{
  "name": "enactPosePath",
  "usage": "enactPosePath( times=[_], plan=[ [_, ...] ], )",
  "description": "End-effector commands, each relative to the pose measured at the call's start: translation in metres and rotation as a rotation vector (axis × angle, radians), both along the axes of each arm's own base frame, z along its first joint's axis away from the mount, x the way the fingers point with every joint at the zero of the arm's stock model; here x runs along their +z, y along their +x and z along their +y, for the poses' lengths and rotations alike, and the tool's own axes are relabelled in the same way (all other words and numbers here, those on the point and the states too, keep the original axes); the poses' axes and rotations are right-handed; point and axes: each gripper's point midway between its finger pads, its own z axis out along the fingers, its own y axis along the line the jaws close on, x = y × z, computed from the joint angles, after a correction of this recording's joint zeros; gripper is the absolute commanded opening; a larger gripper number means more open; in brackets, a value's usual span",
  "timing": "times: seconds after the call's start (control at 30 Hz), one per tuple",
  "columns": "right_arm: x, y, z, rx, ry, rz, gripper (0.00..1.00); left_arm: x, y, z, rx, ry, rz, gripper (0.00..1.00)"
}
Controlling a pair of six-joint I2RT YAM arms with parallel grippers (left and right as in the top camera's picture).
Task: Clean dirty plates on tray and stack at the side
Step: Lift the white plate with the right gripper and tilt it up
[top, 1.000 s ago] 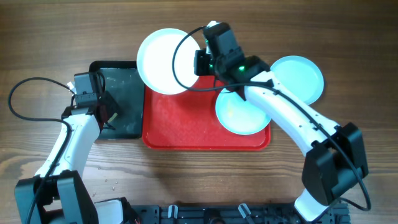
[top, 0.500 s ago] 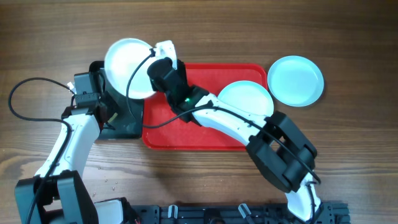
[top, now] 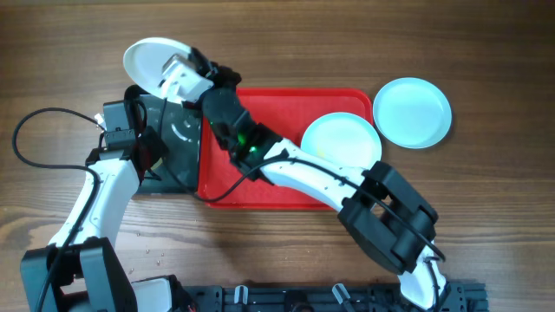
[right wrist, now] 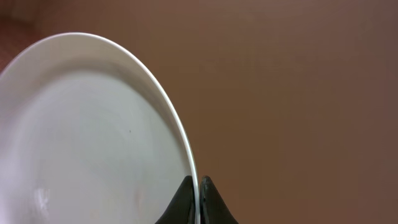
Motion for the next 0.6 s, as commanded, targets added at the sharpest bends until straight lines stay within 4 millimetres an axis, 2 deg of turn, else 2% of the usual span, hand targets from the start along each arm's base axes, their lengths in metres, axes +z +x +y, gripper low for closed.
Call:
enactPosePath(
  times=[0.0,0.13,0.2,0.43,0.57],
  plan=[
    [0.014,-0.010,0.011,0.016,-0.114,-0.102,0.04,0.007,0.001,0.001,0.017,-0.008,-0.030,0.04],
    [0.033,-0.016,0.015,0.015,-0.218,-0.234,0.05,0.007,0.001,0.001,0.016,-0.009,-0.030,0.04],
    [0.034,-0.018,0.018,0.028,-0.278,-0.274,0.05,0.007,0.001,0.001,0.016,-0.009,-0.031,0.04],
    [0.034,-0.018,0.018,0.028,-0.273,-0.271,0.05,0.007,0.001,0.001,0.016,-0.009,-0.031,0.04],
    [0.034,-0.018,0.017,0.034,-0.192,-0.231,0.05,0.007,0.001,0.001,0.016,-0.008,-0.031,0.04]
  ],
)
